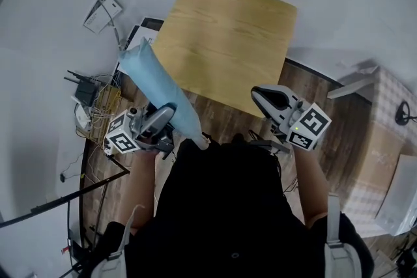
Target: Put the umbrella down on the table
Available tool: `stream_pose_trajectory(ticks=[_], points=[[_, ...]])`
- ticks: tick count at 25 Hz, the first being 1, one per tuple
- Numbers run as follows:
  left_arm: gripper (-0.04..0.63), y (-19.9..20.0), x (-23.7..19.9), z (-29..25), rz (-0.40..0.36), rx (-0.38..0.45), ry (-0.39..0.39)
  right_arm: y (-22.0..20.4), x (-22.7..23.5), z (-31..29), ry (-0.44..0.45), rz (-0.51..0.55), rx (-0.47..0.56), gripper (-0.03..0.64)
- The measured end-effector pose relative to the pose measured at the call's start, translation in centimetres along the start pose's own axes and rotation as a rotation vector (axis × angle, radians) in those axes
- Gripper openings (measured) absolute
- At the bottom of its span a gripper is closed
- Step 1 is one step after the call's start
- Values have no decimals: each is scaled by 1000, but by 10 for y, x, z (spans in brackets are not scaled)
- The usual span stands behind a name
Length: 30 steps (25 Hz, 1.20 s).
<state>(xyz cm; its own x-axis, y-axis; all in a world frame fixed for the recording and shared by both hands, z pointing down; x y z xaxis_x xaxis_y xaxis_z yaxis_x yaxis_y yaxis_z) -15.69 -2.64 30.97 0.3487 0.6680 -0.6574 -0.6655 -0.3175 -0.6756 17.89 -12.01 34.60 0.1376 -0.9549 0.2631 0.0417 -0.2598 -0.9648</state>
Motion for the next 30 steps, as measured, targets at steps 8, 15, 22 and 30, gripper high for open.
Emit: stream_pose_trajectory(ticks=[8,15,22,30], points=[[278,9,-17,-19,-1,-93,-29,-10,12,-18,-9,-47,4,21],[278,36,-77,-28,79,-132,-106,-3,31,-47,-118,-62,-15,21],[278,95,-135,-38,81,-134,-178,17,58,-113,-166,-46,-28,21],[278,157,-196,-16,132,-125,-208,34,82,-195,-220,-42,-29,21]])
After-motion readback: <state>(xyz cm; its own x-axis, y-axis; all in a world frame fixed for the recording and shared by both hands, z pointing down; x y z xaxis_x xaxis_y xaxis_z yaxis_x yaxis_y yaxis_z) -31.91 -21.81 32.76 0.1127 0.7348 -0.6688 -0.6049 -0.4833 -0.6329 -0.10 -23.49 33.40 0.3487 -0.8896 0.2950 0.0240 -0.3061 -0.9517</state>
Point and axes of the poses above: the fingertips, and each gripper's own axes: z backward along the fingers, x to its right, y out of its top, the point moved 10 cm from there along z, backward along the fingers, and after that the axes turned 6 degrees about y, right-handed, at the moved point
